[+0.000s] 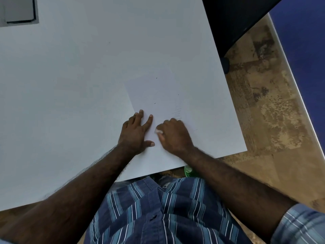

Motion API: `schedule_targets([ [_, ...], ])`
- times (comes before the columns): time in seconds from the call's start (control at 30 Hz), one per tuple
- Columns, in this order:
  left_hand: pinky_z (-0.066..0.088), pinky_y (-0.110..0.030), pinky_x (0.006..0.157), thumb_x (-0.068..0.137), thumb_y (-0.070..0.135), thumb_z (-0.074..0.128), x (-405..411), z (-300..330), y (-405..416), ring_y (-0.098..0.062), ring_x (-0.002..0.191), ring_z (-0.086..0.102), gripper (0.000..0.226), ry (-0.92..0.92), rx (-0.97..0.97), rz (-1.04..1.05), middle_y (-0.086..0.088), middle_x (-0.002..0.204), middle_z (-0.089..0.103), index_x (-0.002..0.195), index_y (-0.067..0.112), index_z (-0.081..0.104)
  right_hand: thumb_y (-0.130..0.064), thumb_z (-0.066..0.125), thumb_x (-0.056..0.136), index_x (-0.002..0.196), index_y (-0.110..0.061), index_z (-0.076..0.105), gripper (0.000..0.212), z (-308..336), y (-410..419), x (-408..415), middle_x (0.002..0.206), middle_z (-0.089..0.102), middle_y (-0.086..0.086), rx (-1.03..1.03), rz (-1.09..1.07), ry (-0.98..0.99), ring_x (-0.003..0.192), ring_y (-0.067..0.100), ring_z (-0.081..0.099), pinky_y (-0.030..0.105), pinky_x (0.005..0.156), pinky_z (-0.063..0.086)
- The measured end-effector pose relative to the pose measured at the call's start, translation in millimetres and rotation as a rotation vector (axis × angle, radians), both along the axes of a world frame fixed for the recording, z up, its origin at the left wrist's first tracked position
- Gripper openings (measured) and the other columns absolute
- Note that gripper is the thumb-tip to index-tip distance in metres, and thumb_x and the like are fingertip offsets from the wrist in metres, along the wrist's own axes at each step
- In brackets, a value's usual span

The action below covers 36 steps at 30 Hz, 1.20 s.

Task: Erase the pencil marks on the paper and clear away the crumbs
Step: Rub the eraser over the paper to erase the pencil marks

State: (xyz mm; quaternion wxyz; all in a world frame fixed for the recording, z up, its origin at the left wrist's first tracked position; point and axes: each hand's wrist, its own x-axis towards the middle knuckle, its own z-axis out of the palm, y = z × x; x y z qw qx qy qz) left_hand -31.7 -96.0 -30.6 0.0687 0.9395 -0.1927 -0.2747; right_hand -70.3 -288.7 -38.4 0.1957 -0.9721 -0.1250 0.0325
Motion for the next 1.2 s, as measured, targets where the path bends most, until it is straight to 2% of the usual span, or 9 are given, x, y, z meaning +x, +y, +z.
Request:
schedule_targets([
  [0.17,0.01,-0.047,0.127,0.087,0.067,0.067,0.1,2.3,-1.7,-0.03,0.159,-0.015,0.112,0.015,-0.001,0.018,-0.008,0.17,-0.024,0.165,0.034,-0.006,-0.02,0.065,0.094,0.091,-0.017,0.073,0.009,2.8,-23.8,25.0,0.087,0.071,0.001,-0.009,-0.367,-0.042,0.083,0.031,0.061,0.042,0.075,0.047],
  [0.23,0.01,-0.047,0.127,0.087,0.067,0.067,0.5,1.5,-1.2,-0.029,0.159,-0.017,0.112,0.015,-0.007,0.021,-0.008,0.169,-0.028,0.165,0.033,-0.006,-0.021,0.063,0.097,0.095,-0.017,0.072,0.011,2.8,-8.4,16.6,0.089,0.07,0.001,0.02,-0.328,-0.025,0.085,0.029,0.061,0.042,0.077,0.046],
  [0.4,0.004,-0.048,0.128,0.086,0.071,0.064,-1.6,-0.4,0.3,-0.028,0.158,-0.019,0.114,0.009,-0.019,0.025,-0.009,0.168,-0.03,0.165,0.032,-0.008,-0.028,0.061,0.103,0.112,-0.016,0.075,0.021,-0.5,17.9,-10.0,0.1,0.073,0.003,0.038,-0.002,0.021,0.093,0.025,0.062,0.042,0.082,0.049],
  [0.5,0.001,-0.048,0.128,0.087,0.068,0.065,-0.8,1.2,-0.3,-0.026,0.158,-0.021,0.115,0.024,0.0,0.035,-0.007,0.167,-0.032,0.164,0.032,-0.011,-0.026,0.054,0.101,0.103,-0.018,0.073,0.022,-2.2,-3.6,11.4,0.095,0.07,0.002,-0.036,-0.13,-0.029,0.09,0.029,0.061,0.044,0.079,0.046],
  [0.63,0.0,-0.05,0.13,0.087,0.067,0.067,-0.2,1.6,-1.6,-0.025,0.157,-0.024,0.117,0.039,-0.001,0.042,-0.007,0.167,-0.033,0.163,0.032,-0.015,-0.023,0.058,0.096,0.093,-0.014,0.072,0.017,3.8,-20.2,27.7,0.088,0.07,0.004,-0.019,-0.357,-0.035,0.083,0.033,0.061,0.045,0.076,0.05],
  [0.73,0.0,-0.049,0.13,0.087,0.067,0.067,-1.2,-0.2,0.0,-0.024,0.157,-0.024,0.117,0.04,-0.024,0.049,-0.007,0.167,-0.033,0.164,0.032,-0.014,-0.022,0.058,0.102,0.102,-0.015,0.073,0.017,6.0,5.6,5.1,0.094,0.07,0.005,0.053,-0.173,0.012,0.089,0.03,0.061,0.045,0.082,0.049],
  [0.83,-0.001,-0.048,0.129,0.086,0.071,0.064,-1.4,-0.7,1.4,-0.024,0.157,-0.023,0.118,0.035,-0.028,0.045,-0.007,0.167,-0.032,0.164,0.03,-0.014,-0.027,0.06,0.103,0.11,-0.019,0.075,0.018,3.7,19.4,-15.7,0.099,0.071,0.002,0.005,0.079,0.042,0.091,0.024,0.06,0.043,0.081,0.048],
  [1.07,0.0,-0.047,0.13,0.086,0.069,0.066,-1.4,0.0,1.4,-0.021,0.157,-0.023,0.119,0.043,-0.023,0.065,-0.004,0.167,-0.032,0.164,0.031,-0.015,-0.02,0.061,0.097,0.096,-0.016,0.072,0.013,4.5,-8.8,19.2,0.091,0.069,0.003,-0.026,-0.367,-0.034,0.087,0.031,0.06,0.043,0.076,0.045],
  [1.2,-0.002,-0.044,0.129,0.083,0.073,0.065,-1.4,-2.8,4.5,-0.023,0.157,-0.022,0.121,0.028,-0.045,0.071,-0.007,0.168,-0.031,0.164,0.03,-0.013,-0.021,0.062,0.101,0.107,-0.016,0.075,0.015,6.3,22.3,-8.1,0.1,0.072,0.004,0.056,-0.077,0.055,0.093,0.027,0.061,0.044,0.083,0.048],
])
